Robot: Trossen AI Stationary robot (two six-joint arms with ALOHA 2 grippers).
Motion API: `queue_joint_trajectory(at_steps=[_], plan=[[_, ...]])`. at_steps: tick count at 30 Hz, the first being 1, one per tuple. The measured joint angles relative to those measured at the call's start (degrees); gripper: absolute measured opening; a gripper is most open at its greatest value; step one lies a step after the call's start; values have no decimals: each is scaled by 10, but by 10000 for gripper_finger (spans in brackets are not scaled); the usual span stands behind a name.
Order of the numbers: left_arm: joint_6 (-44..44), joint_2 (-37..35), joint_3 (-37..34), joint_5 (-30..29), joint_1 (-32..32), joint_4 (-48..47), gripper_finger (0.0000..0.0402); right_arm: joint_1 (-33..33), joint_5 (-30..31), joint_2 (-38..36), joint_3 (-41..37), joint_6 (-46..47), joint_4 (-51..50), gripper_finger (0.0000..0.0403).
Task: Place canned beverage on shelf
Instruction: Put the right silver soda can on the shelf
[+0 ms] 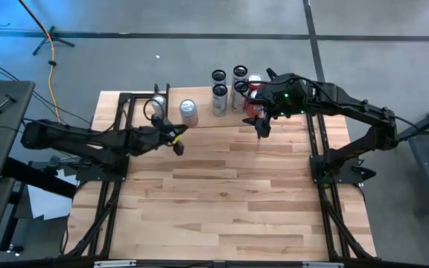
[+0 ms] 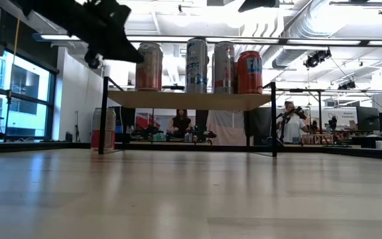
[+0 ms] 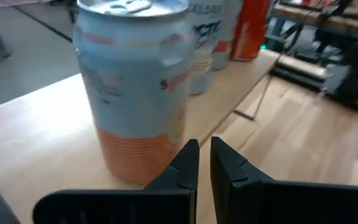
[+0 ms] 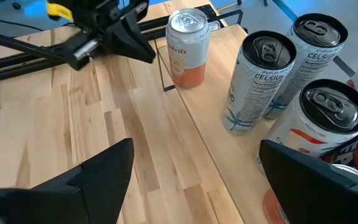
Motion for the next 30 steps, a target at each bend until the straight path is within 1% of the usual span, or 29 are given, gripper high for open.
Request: queue_joint_trajectory(at_steps=[6,10,18,26,30], plan=[[3,16,0,2,29,3,0,0,0,0,0,11,0,334],[5,26,0,23,46,4,0,0,0,0,0,13,1,334],[41,58,0,59,88,34,0,0,0,0,0,13,2,334],[69,69,0,65,134,64,0,0,0,0,0,14,2,334],[79,69,0,95,158,83,0,0,0,0,0,14,5,334]])
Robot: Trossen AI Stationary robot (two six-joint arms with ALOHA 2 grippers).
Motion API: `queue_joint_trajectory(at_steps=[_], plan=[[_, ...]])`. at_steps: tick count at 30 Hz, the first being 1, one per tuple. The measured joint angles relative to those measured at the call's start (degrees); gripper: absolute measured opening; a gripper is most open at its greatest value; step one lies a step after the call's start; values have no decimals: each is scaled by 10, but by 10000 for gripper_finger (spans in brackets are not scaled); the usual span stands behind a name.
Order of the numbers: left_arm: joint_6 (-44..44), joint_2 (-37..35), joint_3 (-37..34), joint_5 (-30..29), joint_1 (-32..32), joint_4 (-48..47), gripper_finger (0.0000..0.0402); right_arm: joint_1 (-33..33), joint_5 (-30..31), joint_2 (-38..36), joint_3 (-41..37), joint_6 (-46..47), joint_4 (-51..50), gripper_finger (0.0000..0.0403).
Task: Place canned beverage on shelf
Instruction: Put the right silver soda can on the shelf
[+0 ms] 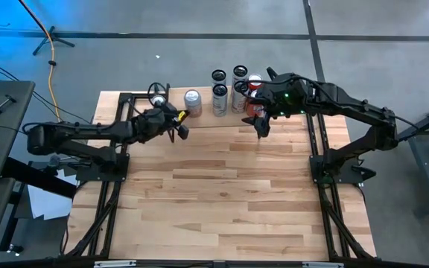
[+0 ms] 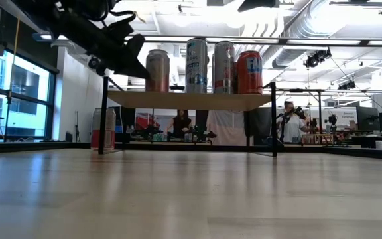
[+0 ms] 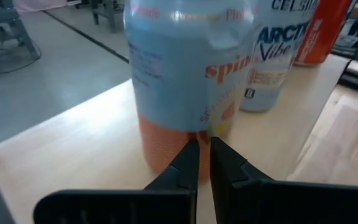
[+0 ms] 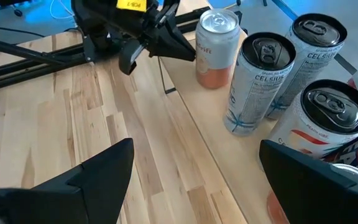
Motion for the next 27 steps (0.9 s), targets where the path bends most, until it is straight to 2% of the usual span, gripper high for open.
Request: queue_joint_trajectory(at_steps=[12,18,27], plan=[[19,14,1,59,45,78,0,0,0,2,0,0,14,334],[20,55,4,98,65,111,0,0,0,2,0,1,14,334],[61,125,65,117,82,107,0,0,0,2,0,13,14,334]])
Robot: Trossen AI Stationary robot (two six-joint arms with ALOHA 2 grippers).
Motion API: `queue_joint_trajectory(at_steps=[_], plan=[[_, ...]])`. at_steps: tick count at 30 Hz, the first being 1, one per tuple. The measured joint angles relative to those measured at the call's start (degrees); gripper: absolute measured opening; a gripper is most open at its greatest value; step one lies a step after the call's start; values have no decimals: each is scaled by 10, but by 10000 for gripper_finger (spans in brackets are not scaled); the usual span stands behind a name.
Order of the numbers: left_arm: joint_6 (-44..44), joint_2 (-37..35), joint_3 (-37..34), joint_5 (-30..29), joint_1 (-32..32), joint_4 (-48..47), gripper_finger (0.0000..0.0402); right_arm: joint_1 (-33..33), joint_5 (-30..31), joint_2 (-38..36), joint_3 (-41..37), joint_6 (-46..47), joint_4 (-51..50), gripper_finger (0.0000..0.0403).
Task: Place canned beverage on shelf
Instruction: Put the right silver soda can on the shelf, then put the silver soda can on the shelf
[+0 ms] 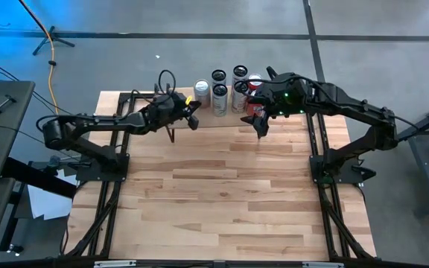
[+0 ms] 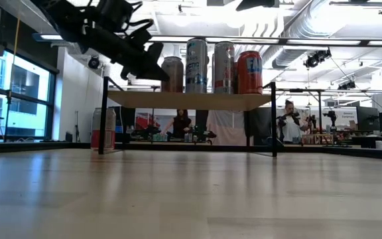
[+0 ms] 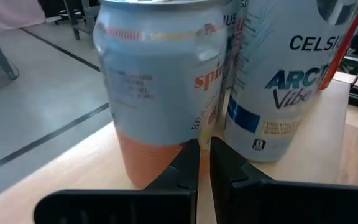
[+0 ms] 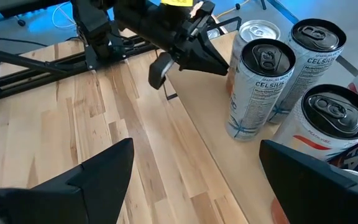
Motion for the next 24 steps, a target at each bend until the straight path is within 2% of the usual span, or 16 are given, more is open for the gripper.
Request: queue_joint_trajectory(at_steps=[6,11,17,21,24], plan=[[5,10,15,0,5,-19,0,0,0,0,0,2,0,334],[12,-25,16,-4,8,-69,0,0,0,0,0,-2,0,334],[23,-144,15,10,3,-159,1,0,0,0,0,-5,0,334],[18,-246,15,36,-5,-167,1,0,0,0,0,-13,0,334],[19,-315,15,29,-9,-171,6,0,0,0,0,-14,0,334]])
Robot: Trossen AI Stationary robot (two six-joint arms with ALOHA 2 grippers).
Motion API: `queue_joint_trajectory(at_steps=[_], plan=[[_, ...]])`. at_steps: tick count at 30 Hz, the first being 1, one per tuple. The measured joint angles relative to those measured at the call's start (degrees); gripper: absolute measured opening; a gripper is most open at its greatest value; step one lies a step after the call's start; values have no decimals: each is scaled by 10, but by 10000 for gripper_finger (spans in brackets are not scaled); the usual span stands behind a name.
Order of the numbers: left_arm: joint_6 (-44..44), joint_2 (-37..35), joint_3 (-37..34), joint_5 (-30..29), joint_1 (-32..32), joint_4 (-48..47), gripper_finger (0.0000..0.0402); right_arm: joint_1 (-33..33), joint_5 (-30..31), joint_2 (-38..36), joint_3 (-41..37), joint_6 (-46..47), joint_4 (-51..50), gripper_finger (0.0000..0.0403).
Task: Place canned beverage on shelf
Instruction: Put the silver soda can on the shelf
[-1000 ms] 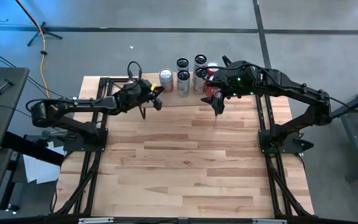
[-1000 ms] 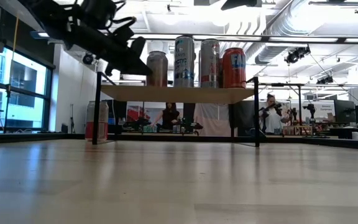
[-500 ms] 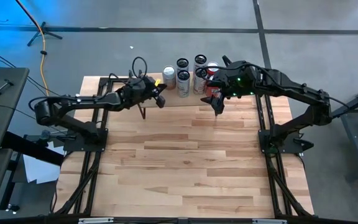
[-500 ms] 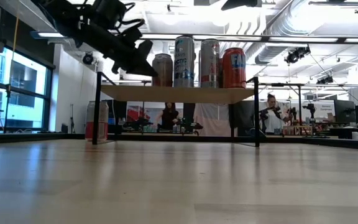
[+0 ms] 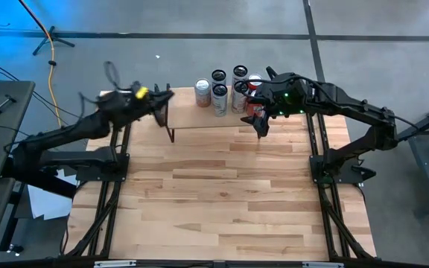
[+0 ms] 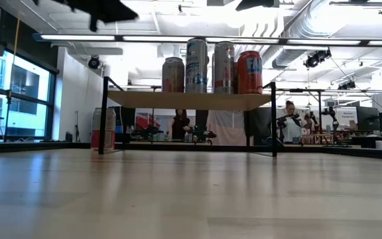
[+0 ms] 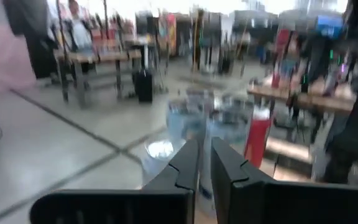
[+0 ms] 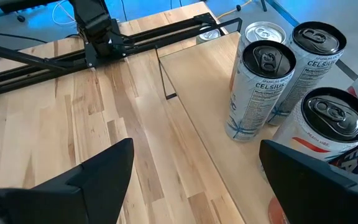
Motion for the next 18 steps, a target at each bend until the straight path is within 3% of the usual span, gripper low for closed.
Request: queue_joint_trajectory(at_steps=[3,7,14,18], plan=[[0,-54,0,-8,3,-21,33,0,0,0,0,0,0,334],[0,-90,17,-7,18,-95,102,0,0,0,0,0,0,334],[0,-73,85,-4,43,-212,257,0,0,0,0,1,0,334],[1,-46,131,-19,62,-286,320,0,0,0,0,4,0,334]])
